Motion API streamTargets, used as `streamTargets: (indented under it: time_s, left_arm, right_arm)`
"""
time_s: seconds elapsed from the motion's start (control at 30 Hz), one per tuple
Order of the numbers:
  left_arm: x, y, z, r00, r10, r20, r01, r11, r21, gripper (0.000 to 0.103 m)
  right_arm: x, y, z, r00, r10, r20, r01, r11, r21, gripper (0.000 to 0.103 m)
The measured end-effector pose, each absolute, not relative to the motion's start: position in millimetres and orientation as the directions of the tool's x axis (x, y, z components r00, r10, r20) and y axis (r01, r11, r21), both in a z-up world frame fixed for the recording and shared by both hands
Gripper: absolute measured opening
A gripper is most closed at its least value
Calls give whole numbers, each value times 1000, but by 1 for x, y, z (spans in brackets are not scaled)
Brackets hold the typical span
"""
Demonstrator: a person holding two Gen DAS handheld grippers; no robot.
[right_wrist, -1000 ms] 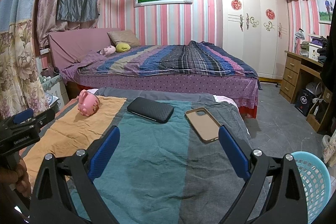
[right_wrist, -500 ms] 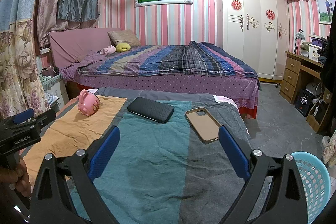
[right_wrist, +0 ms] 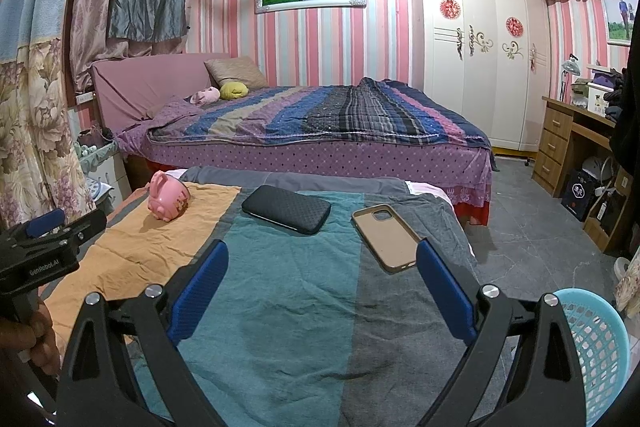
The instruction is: Collect trash
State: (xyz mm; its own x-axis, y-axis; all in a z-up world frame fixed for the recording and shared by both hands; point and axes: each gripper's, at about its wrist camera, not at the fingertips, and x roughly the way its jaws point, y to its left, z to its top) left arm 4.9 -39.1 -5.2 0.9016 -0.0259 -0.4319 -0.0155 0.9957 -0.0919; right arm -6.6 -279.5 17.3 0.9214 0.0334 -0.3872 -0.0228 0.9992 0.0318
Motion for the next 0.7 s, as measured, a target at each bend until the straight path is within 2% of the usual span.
streamTargets:
  time_s: [0.7]
  left_arm:
    - [6, -39, -6, 901, -20, -434, -22, 996, -91, 98]
  right_arm:
    - [-5, -281, 16, 920, 36, -389, -25, 999, 33, 93]
